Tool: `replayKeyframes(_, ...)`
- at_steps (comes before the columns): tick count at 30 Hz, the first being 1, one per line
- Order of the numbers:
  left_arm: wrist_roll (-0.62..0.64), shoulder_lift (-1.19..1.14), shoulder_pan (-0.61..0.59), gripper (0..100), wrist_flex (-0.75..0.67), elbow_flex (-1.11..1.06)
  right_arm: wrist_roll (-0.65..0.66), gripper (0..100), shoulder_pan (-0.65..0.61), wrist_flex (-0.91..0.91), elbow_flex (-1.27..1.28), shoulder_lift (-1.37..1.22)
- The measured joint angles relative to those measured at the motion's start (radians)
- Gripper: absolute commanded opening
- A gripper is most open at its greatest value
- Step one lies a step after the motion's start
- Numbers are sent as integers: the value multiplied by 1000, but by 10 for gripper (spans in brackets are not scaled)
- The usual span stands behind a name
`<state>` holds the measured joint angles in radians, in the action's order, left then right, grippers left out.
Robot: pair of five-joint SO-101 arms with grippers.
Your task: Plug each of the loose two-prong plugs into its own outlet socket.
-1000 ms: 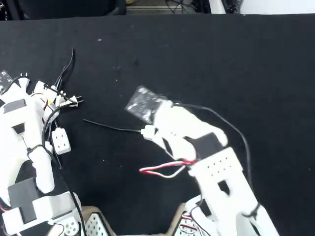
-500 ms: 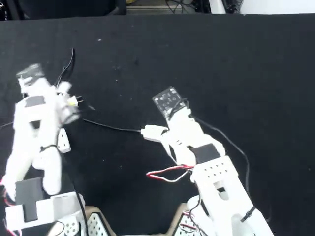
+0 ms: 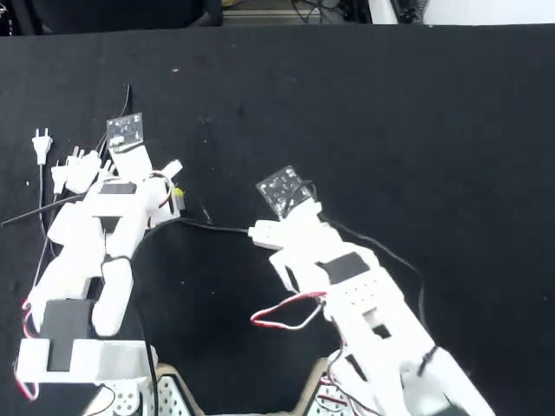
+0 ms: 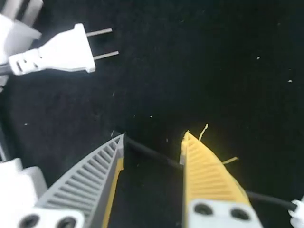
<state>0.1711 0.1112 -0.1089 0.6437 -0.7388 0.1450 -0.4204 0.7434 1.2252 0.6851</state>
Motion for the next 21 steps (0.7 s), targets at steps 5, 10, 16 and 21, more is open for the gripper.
replayKeyframes(5,0,-63,0,199,-11,51,2,10,-38,0,-63,-163)
replayKeyframes(10,-8,-114,0,199,-11,77,2,10,-12,0,-129,-255)
replayKeyframes(16,-14,-117,-15,199,117,118,2,10,78,-101,-135,-275)
replayKeyframes(21,-14,-129,-81,199,227,172,2,10,78,-186,-135,-276)
